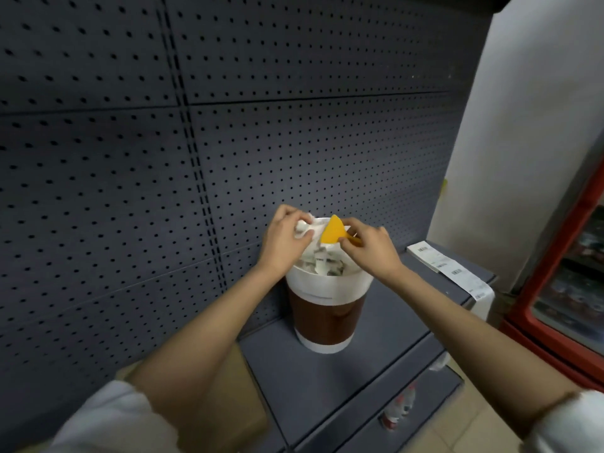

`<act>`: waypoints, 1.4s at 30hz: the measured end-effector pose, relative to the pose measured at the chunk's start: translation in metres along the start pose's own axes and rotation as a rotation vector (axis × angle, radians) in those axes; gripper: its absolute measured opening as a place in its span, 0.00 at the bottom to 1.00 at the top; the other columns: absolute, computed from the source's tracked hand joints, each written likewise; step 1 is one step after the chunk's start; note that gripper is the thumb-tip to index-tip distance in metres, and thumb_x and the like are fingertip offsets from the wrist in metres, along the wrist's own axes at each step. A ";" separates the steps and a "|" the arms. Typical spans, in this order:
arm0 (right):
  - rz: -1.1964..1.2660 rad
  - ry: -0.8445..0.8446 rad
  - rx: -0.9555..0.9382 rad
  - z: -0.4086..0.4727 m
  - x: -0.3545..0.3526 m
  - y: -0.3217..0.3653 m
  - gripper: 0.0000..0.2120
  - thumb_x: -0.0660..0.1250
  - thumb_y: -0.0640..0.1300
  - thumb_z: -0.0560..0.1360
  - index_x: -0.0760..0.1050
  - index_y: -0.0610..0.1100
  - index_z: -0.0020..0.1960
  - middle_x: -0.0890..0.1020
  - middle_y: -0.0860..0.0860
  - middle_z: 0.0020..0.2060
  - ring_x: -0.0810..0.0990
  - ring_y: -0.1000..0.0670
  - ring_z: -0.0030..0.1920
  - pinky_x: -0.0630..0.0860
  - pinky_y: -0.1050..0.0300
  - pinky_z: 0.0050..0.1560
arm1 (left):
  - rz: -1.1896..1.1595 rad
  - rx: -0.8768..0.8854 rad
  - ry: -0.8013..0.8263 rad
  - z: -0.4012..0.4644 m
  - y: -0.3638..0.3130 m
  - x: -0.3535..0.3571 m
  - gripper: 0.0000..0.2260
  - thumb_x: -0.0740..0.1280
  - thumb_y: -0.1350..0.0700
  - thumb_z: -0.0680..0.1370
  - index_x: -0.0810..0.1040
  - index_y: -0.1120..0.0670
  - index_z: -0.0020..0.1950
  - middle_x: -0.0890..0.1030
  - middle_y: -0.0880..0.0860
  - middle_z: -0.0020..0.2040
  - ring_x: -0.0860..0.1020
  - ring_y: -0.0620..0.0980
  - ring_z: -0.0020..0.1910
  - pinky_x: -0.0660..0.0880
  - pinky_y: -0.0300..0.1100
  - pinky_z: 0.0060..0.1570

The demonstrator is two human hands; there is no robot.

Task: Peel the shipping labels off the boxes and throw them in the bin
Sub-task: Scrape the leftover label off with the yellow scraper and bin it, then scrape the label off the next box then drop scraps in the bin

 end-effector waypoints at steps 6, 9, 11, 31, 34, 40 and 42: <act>-0.001 0.004 -0.062 0.004 0.014 0.030 0.13 0.63 0.45 0.75 0.75 0.49 0.59 0.83 0.49 0.44 0.80 0.49 0.46 0.68 0.52 0.55 | 0.261 -0.036 0.087 -0.017 0.015 -0.006 0.12 0.63 0.51 0.79 0.81 0.54 0.57 0.77 0.52 0.53 0.74 0.52 0.52 0.66 0.44 0.52; 0.004 -0.003 -0.055 0.006 0.013 0.030 0.12 0.62 0.45 0.76 0.74 0.48 0.58 0.83 0.49 0.43 0.79 0.48 0.44 0.65 0.55 0.57 | 0.440 0.017 0.138 -0.020 0.012 -0.008 0.16 0.59 0.51 0.80 0.72 0.50 0.67 0.76 0.53 0.55 0.71 0.53 0.54 0.63 0.46 0.55; 0.029 -0.027 -0.044 0.006 0.009 0.028 0.12 0.62 0.44 0.76 0.74 0.48 0.58 0.83 0.48 0.44 0.78 0.48 0.43 0.62 0.56 0.56 | 0.434 -0.001 0.144 -0.020 0.012 -0.007 0.16 0.58 0.55 0.81 0.71 0.50 0.68 0.77 0.54 0.55 0.70 0.55 0.55 0.62 0.46 0.54; -0.231 0.028 -0.010 0.001 0.018 -0.007 0.16 0.58 0.45 0.75 0.73 0.49 0.61 0.83 0.49 0.47 0.79 0.44 0.52 0.65 0.51 0.55 | 0.124 -0.028 -0.019 -0.021 0.003 0.004 0.14 0.72 0.55 0.71 0.78 0.47 0.56 0.78 0.46 0.44 0.75 0.48 0.45 0.70 0.46 0.53; -0.147 -0.077 0.002 0.006 0.000 -0.002 0.14 0.59 0.45 0.76 0.74 0.48 0.60 0.83 0.48 0.47 0.79 0.44 0.50 0.63 0.53 0.52 | 0.141 -0.042 -0.043 -0.019 0.012 -0.008 0.10 0.71 0.57 0.72 0.79 0.49 0.52 0.78 0.47 0.43 0.75 0.48 0.43 0.72 0.50 0.53; -0.130 -0.174 0.017 0.016 -0.031 0.012 0.11 0.59 0.44 0.76 0.73 0.45 0.56 0.82 0.46 0.49 0.78 0.42 0.49 0.59 0.54 0.49 | 0.139 -0.050 -0.076 -0.023 0.016 -0.025 0.09 0.70 0.56 0.72 0.79 0.49 0.52 0.77 0.45 0.43 0.75 0.47 0.43 0.73 0.51 0.52; -0.110 -0.183 0.011 0.015 -0.034 0.023 0.11 0.59 0.44 0.76 0.73 0.44 0.57 0.82 0.46 0.49 0.78 0.43 0.48 0.59 0.55 0.50 | 0.135 -0.043 -0.085 -0.024 0.015 -0.036 0.09 0.70 0.56 0.73 0.79 0.49 0.52 0.78 0.45 0.43 0.75 0.46 0.44 0.73 0.51 0.52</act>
Point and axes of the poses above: each hand's wrist, its own z-axis towards the middle knuckle, its own x-axis out of the palm, y = z × x, the point moved 7 cm from there along z, towards the middle knuckle
